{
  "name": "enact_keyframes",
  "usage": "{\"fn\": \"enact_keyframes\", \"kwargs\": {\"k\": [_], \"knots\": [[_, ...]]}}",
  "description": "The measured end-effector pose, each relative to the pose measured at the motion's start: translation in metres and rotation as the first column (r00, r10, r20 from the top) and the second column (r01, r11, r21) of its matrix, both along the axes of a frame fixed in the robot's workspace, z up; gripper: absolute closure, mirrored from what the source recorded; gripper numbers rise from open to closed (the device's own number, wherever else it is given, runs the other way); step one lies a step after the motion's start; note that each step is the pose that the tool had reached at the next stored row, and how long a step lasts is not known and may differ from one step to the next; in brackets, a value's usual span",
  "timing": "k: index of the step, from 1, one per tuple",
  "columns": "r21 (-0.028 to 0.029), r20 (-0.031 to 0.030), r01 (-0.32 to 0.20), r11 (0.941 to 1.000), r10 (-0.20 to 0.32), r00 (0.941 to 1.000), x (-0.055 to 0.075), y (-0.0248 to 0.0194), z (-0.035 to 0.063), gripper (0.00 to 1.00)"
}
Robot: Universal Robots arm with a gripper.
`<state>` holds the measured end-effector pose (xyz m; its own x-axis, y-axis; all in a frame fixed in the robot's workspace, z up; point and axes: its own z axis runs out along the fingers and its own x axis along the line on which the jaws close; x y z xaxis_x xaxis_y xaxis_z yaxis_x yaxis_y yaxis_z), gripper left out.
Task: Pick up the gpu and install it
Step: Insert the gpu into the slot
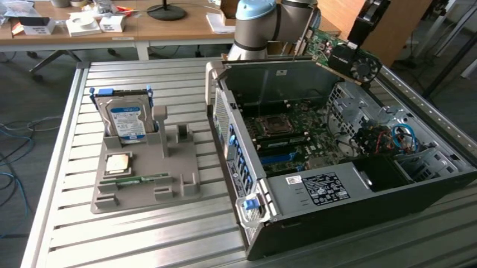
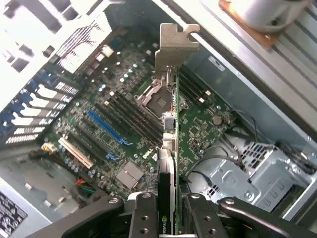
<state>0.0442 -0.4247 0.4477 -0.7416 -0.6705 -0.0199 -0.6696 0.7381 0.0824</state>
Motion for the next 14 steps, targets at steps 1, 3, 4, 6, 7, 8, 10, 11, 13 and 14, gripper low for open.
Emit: {"fn": "enact_keyframes", "kwargs": {"k": [1, 3, 4, 6, 7, 8, 10, 11, 13, 14], "knots": [[0.0, 0.0, -0.018, 0.9998, 0.018, 0.9998, 0.0, 0.0, 0.0, 0.74], [0.0, 0.0, -0.054, 0.9985, 0.054, 0.9985, 0.0, 0.0, 0.0, 0.74], [0.0, 0.0, -0.072, 0.9974, 0.072, 0.9974, 0.0, 0.0, 0.0, 0.74], [0.0, 0.0, -0.109, 0.994, 0.109, 0.994, 0.0, 0.0, -0.0001, 0.74], [-0.0001, 0.0, -0.127, 0.9919, 0.127, 0.9919, 0.0, 0.0, -0.0001, 0.74], [-0.0001, 0.0, -0.145, 0.9894, 0.145, 0.9894, 0.0, 0.0, -0.0001, 0.74], [0.0, 0.0, -0.181, 0.9836, 0.181, 0.9836, 0.0, 0.0, -0.0001, 0.74], [0.0, 0.0, -0.198, 0.9802, 0.198, 0.9802, 0.0, 0.0, -0.0002, 0.74], [0.0, 0.0, -0.234, 0.9722, 0.234, 0.9722, 0.0, 0.0, -0.0002, 0.74], [0.0, 0.0, -0.252, 0.9678, 0.252, 0.9678, 0.0, 0.0, -0.0002, 0.74]]}}
